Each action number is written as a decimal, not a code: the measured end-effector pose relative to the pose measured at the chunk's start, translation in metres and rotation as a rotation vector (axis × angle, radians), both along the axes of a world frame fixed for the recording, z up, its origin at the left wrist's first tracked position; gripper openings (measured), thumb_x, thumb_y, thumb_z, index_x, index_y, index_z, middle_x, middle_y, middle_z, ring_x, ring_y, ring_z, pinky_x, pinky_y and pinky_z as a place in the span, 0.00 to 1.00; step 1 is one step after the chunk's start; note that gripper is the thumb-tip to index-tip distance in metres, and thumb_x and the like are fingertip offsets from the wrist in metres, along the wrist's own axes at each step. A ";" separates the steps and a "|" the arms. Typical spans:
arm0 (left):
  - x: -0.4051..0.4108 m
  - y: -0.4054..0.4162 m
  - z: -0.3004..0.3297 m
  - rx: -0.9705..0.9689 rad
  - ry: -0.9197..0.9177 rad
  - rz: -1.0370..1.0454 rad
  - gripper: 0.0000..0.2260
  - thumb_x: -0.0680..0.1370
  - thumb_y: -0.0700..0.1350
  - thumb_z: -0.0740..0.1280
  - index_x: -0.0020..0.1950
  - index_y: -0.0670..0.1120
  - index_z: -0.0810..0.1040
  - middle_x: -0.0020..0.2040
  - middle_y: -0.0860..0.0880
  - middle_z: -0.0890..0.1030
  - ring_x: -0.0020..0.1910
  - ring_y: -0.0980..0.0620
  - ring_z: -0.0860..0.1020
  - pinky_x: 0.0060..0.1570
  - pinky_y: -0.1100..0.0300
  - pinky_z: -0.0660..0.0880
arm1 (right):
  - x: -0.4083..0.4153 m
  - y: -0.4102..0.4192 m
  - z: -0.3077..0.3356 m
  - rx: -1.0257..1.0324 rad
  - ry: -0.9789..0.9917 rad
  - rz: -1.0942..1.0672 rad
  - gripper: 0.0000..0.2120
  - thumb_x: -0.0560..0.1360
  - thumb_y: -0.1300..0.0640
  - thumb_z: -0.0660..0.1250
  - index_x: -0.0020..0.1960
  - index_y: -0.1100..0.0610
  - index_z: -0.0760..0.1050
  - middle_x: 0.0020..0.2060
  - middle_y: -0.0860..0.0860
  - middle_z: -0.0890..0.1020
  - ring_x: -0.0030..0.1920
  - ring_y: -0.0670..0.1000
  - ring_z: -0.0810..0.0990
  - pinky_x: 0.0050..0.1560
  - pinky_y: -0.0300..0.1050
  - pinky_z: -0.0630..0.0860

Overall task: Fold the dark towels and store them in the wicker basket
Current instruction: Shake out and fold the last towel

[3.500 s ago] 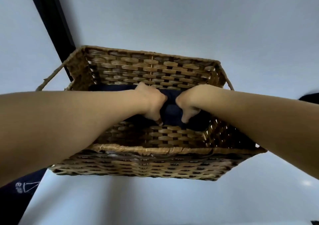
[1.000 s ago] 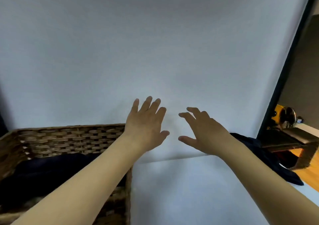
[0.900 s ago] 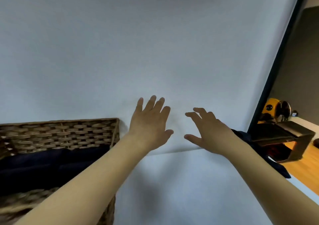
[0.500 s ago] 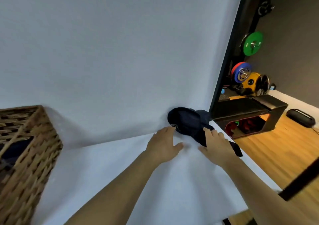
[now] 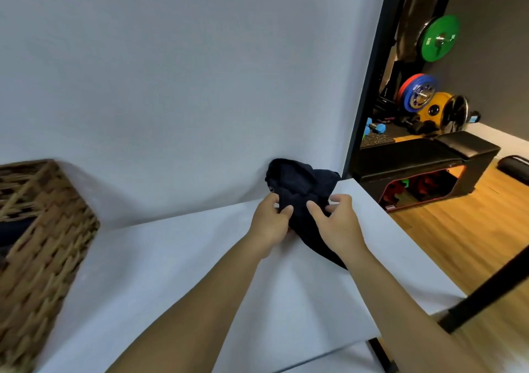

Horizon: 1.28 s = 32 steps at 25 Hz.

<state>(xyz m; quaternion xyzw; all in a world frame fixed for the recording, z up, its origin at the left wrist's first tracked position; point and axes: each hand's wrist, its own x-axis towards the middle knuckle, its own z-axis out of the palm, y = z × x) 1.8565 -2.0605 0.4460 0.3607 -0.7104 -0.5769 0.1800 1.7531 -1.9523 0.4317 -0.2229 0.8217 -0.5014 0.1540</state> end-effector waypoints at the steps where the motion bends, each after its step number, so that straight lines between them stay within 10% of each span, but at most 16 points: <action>1: 0.010 -0.002 0.000 0.014 0.006 -0.024 0.02 0.82 0.44 0.64 0.51 0.51 0.75 0.50 0.44 0.84 0.49 0.44 0.83 0.54 0.48 0.81 | 0.002 -0.004 0.001 0.148 0.035 0.013 0.27 0.77 0.37 0.67 0.66 0.54 0.68 0.56 0.49 0.78 0.57 0.53 0.78 0.59 0.51 0.73; 5: 0.060 -0.011 0.007 0.003 -0.007 -0.015 0.03 0.82 0.47 0.65 0.51 0.49 0.74 0.46 0.44 0.85 0.44 0.45 0.85 0.50 0.45 0.83 | 0.026 -0.018 0.000 0.216 0.015 0.017 0.15 0.79 0.42 0.64 0.42 0.52 0.78 0.36 0.45 0.80 0.45 0.52 0.79 0.58 0.55 0.66; 10: 0.141 -0.017 0.020 -0.055 -0.104 0.029 0.09 0.82 0.49 0.64 0.47 0.45 0.72 0.43 0.40 0.84 0.38 0.41 0.85 0.43 0.44 0.84 | 0.089 -0.036 0.009 0.002 -0.150 0.070 0.24 0.77 0.55 0.63 0.24 0.50 0.61 0.21 0.42 0.62 0.31 0.50 0.62 0.43 0.48 0.63; 16: 0.230 -0.022 0.029 -0.308 0.028 0.355 0.11 0.84 0.47 0.60 0.42 0.46 0.66 0.36 0.48 0.73 0.32 0.50 0.70 0.33 0.57 0.76 | 0.182 -0.032 0.041 -0.393 -0.045 0.217 0.08 0.80 0.58 0.64 0.44 0.59 0.78 0.40 0.49 0.83 0.40 0.46 0.81 0.41 0.34 0.76; 19: 0.274 -0.029 0.027 -0.278 -0.008 0.448 0.08 0.84 0.46 0.60 0.45 0.47 0.68 0.41 0.48 0.75 0.38 0.47 0.77 0.39 0.52 0.80 | 0.204 -0.026 0.031 -0.123 0.174 0.322 0.05 0.79 0.54 0.66 0.50 0.55 0.77 0.47 0.49 0.83 0.48 0.50 0.82 0.49 0.43 0.77; 23: 0.329 -0.016 0.016 0.000 -0.531 0.176 0.06 0.83 0.36 0.56 0.50 0.41 0.72 0.39 0.41 0.80 0.29 0.45 0.77 0.30 0.54 0.78 | 0.213 -0.005 -0.018 0.569 0.567 0.229 0.24 0.79 0.40 0.64 0.69 0.52 0.68 0.64 0.51 0.72 0.63 0.57 0.71 0.62 0.53 0.67; 27: 0.351 -0.003 0.024 -0.294 -0.951 -0.039 0.08 0.79 0.38 0.57 0.55 0.42 0.73 0.40 0.46 0.80 0.35 0.49 0.78 0.38 0.57 0.76 | 0.223 0.000 -0.031 0.497 0.682 0.273 0.07 0.83 0.49 0.60 0.54 0.49 0.76 0.53 0.49 0.73 0.57 0.55 0.72 0.55 0.49 0.64; 32: 0.327 -0.011 0.021 -0.681 -0.440 -0.019 0.13 0.82 0.52 0.63 0.64 0.49 0.72 0.62 0.51 0.76 0.59 0.49 0.75 0.58 0.52 0.75 | 0.222 -0.008 -0.028 0.459 0.610 0.182 0.23 0.78 0.45 0.67 0.70 0.50 0.66 0.62 0.52 0.71 0.61 0.56 0.70 0.61 0.52 0.65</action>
